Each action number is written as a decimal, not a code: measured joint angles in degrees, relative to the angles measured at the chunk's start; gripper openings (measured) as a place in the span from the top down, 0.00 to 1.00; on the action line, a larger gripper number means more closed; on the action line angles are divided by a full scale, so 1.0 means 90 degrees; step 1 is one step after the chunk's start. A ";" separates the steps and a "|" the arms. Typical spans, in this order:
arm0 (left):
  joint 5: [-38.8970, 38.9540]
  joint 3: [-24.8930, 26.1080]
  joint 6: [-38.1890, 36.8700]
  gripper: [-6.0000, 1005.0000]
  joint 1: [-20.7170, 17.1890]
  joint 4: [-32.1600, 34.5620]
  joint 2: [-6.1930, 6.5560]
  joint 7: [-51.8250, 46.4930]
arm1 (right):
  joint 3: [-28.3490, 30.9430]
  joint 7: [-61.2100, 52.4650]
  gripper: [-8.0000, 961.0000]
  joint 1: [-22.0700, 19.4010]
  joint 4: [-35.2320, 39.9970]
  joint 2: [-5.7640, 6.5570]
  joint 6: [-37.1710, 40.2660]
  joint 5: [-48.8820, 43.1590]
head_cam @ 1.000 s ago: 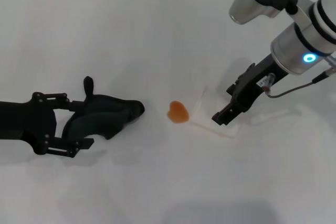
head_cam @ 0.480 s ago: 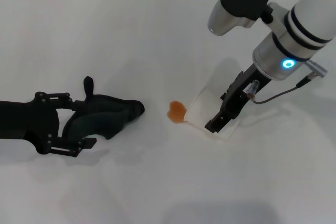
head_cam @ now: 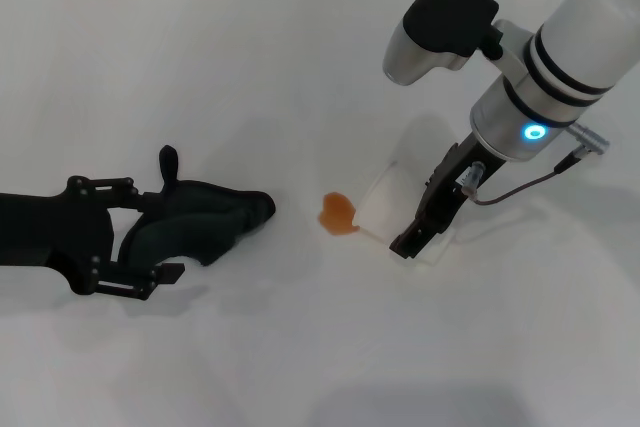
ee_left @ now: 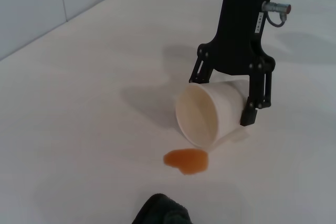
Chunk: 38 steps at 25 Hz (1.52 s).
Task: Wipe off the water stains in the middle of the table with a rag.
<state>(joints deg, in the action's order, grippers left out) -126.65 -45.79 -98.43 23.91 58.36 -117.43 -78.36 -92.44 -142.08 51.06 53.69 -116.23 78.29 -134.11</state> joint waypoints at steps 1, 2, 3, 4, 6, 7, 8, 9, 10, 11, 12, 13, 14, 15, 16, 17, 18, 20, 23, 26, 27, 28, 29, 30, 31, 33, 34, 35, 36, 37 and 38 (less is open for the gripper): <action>0.0000 0.0000 0.0000 0.13 0.0000 0.0000 0.0000 0.0002 | -0.0023 0.0000 0.10 0.0000 -0.0011 0.0000 -0.0018 0.0000; 0.0000 0.0000 0.0001 0.13 0.0000 0.0000 0.0000 0.0002 | -0.0041 -0.0001 0.10 0.0000 -0.0019 0.0000 -0.0029 0.0000; 0.0000 0.0000 0.0004 0.13 0.0000 0.0000 0.0000 0.0003 | -0.0058 -0.0001 0.10 0.0000 -0.0028 0.0000 -0.0037 0.0000; 0.0000 0.0000 0.0007 0.13 -0.0001 0.0000 0.0000 0.0004 | -0.0068 -0.0002 0.10 0.0000 -0.0036 0.0000 -0.0045 0.0000; 0.0000 0.0000 0.0012 0.13 0.0000 0.0000 0.0000 0.0005 | -0.0079 -0.0003 0.10 0.0000 -0.0047 0.0001 -0.0065 -0.0001; 0.0002 0.0000 0.0012 0.13 0.0000 0.0000 0.0001 0.0005 | -0.0087 -0.0003 0.10 -0.0001 -0.0049 0.0001 -0.0072 -0.0001; 0.0003 0.0000 0.0012 0.13 0.0000 0.0000 0.0001 0.0005 | -0.0104 -0.0002 0.10 -0.0009 -0.0049 0.0002 -0.0079 -0.0001; 0.0005 0.0000 0.0012 0.13 0.0000 0.0000 0.0001 0.0005 | -0.0121 -0.0002 0.10 -0.0016 -0.0049 0.0002 -0.0082 -0.0001; 0.0006 0.0000 0.0012 0.13 0.0000 0.0000 0.0001 0.0005 | -0.0138 0.0002 0.10 -0.0024 -0.0048 0.0002 -0.0082 -0.0001; 0.0006 0.0000 0.0012 0.13 0.0000 0.0000 0.0001 0.0005 | -0.0151 0.0008 0.10 -0.0026 -0.0046 0.0003 -0.0082 -0.0001; 0.0006 0.0000 0.0012 0.13 0.0000 0.0000 0.0001 0.0004 | -0.0159 0.0015 0.10 -0.0029 -0.0045 0.0003 -0.0083 0.0000; 0.0006 0.0000 0.0012 0.13 0.0000 0.0000 0.0001 0.0000 | -0.0159 0.0025 0.10 -0.0036 -0.0039 0.0006 -0.0083 0.0000; 0.0006 0.0000 0.0012 0.13 0.0000 0.0000 0.0001 -0.0002 | -0.0158 0.0033 0.10 -0.0051 -0.0018 0.0011 -0.0083 0.0000; 0.0011 0.0004 0.0012 0.13 0.0000 0.0000 0.0001 -0.0002 | -0.0146 0.0042 0.11 -0.0084 0.0030 0.0021 -0.0079 0.0003; 0.0020 0.0010 0.0012 0.13 -0.0003 0.0000 0.0001 0.0000 | -0.0128 0.0053 0.13 -0.0142 0.0133 0.0036 -0.0067 0.0028; 0.0030 0.0019 0.0012 0.13 -0.0011 0.0000 0.0001 0.0006 | -0.0095 0.0065 0.15 -0.0235 0.0289 0.0053 -0.0048 0.0053; 0.0040 0.0027 0.0012 0.13 -0.0020 0.0000 0.0001 0.0010 | -0.0047 0.0086 0.17 -0.0327 0.0466 0.0073 -0.0020 0.0072; 0.0050 0.0049 0.0010 0.13 -0.0052 -0.0003 0.0001 0.0017 | 0.0249 0.0287 0.22 -0.0675 0.0970 0.0098 0.0101 0.0130; 0.0076 0.0059 0.0010 0.13 -0.0067 -0.0037 0.0001 0.0017 | 0.0907 0.0940 0.26 -0.1212 0.1490 0.0098 0.0301 0.0386; 0.0178 0.0059 0.0010 0.13 -0.0069 -0.0081 0.0006 0.0015 | 0.1616 0.1836 0.29 -0.1818 0.1765 0.0105 0.0437 0.1039; 0.0201 0.0060 0.0009 0.13 -0.0069 -0.0096 0.0013 0.0015 | 0.1953 0.2318 0.30 -0.2050 0.1786 0.0106 0.0509 0.1353; 0.0247 0.0060 0.0009 0.13 -0.0064 -0.0130 0.0026 0.0011 | 0.2185 0.2643 0.32 -0.2205 0.1791 0.0106 0.0560 0.1565; 0.0291 0.0064 0.0009 0.13 -0.0056 -0.0175 0.0043 0.0006 | 0.2469 0.3039 0.34 -0.2413 0.1791 0.0106 0.0624 0.1788; 0.0329 0.0065 0.0009 0.13 -0.0047 -0.0214 0.0053 0.0001 | 0.2692 0.3392 0.34 -0.2571 0.1768 0.0106 0.0670 0.2024; 0.0385 0.0067 0.0009 0.13 -0.0033 -0.0268 0.0064 -0.0011 | 0.2867 0.3706 0.35 -0.2711 0.1734 0.0106 0.0714 0.2219; 0.0425 0.0068 0.0009 0.13 -0.0018 -0.0321 0.0071 -0.0034 | 0.3224 0.4437 0.37 -0.2966 0.1547 0.0105 0.0758 0.2694; 0.0436 0.0068 0.0009 0.13 -0.0017 -0.0342 0.0071 -0.0051 | 0.3357 0.4755 0.37 -0.3050 0.1429 0.0104 0.0768 0.2907; 0.0440 0.0068 0.0009 0.13 -0.0019 -0.0348 0.0068 -0.0070 | 0.3476 0.5131 0.38 -0.3120 0.1243 0.0106 0.0768 0.3163; 0.0440 0.0069 0.0005 0.13 -0.0025 -0.0348 0.0062 -0.0091 | 0.3586 0.5443 0.39 -0.3171 0.1062 0.0111 0.0767 0.3378; 0.0440 0.0069 0.0000 0.13 -0.0026 -0.0349 0.0058 -0.0113 | 0.3683 0.5783 0.39 -0.3195 0.0847 0.0115 0.0768 0.3599; 0.0441 0.0069 -0.0008 0.13 -0.0025 -0.0350 0.0055 -0.0139 | 0.3810 0.6193 0.39 -0.3208 0.0528 0.0120 0.0769 0.3831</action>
<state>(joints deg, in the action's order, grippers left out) -122.69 -45.17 -98.51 23.68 55.21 -116.93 -79.61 -58.15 -86.34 22.19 58.44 -115.15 85.20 -99.63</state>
